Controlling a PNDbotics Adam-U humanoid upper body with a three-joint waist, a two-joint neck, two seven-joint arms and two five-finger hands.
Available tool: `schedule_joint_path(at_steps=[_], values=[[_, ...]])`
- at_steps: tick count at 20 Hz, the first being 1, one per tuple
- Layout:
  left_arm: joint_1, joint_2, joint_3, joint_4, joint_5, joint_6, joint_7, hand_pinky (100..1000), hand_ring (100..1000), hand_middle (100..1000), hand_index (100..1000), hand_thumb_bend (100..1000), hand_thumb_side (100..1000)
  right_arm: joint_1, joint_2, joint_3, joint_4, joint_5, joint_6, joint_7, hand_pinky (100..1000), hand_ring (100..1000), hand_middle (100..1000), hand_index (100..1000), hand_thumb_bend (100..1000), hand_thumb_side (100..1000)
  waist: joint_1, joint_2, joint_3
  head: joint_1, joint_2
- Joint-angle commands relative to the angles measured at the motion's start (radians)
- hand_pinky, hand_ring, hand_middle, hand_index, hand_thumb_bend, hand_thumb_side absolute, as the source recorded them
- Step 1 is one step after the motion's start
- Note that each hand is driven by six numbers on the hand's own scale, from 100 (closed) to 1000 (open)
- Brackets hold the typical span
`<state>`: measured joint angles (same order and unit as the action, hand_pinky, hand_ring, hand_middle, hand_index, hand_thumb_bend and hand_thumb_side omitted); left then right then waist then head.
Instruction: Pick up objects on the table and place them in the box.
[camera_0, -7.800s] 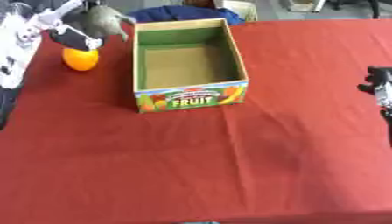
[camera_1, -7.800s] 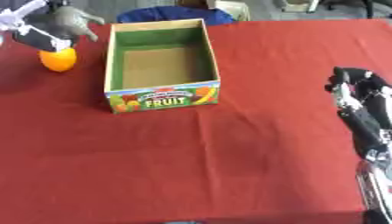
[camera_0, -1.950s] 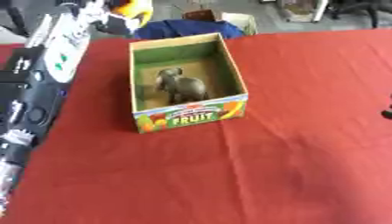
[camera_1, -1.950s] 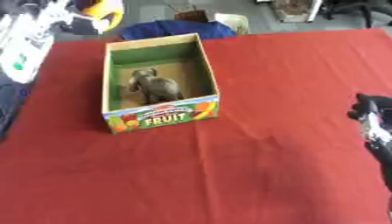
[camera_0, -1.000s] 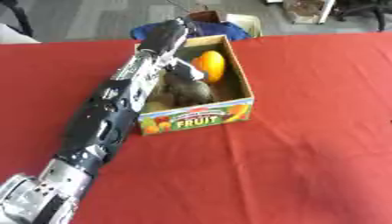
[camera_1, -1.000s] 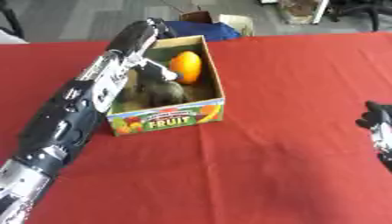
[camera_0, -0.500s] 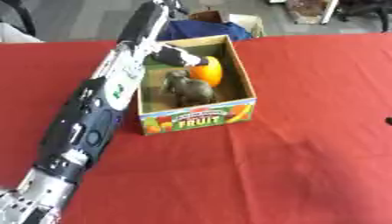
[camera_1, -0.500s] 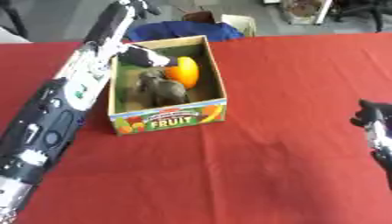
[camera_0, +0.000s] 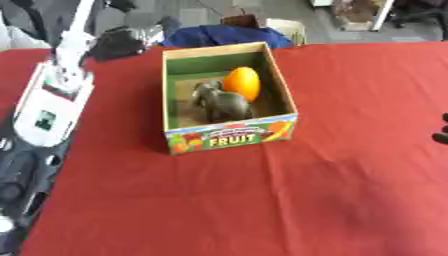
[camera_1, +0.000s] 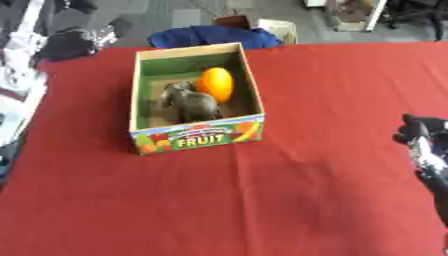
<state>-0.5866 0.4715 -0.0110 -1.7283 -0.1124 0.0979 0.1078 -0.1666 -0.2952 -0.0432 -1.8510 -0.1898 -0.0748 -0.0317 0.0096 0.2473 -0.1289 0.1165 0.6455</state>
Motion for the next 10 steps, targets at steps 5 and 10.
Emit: schedule_joint_path(at_steps=[5, 10], values=[[0.149, -0.019, 0.073, -0.132, 0.139, 0.016, 0.06, 619, 565, 555, 636, 639, 369, -0.007, -0.021, -0.007, -0.012, -0.002, -0.001, -0.002, 744, 887, 546, 647, 114, 333, -0.008, -0.019, 0.018, 0.004, 0.042], [0.232, -0.072, 0.098, -0.165, 0.16, 0.02, 0.085, 608, 554, 543, 624, 633, 378, -0.005, -0.017, -0.007, -0.01, -0.003, -0.001, -0.001, 744, 887, 545, 648, 145, 325, -0.014, -0.017, 0.025, 0.013, 0.071]])
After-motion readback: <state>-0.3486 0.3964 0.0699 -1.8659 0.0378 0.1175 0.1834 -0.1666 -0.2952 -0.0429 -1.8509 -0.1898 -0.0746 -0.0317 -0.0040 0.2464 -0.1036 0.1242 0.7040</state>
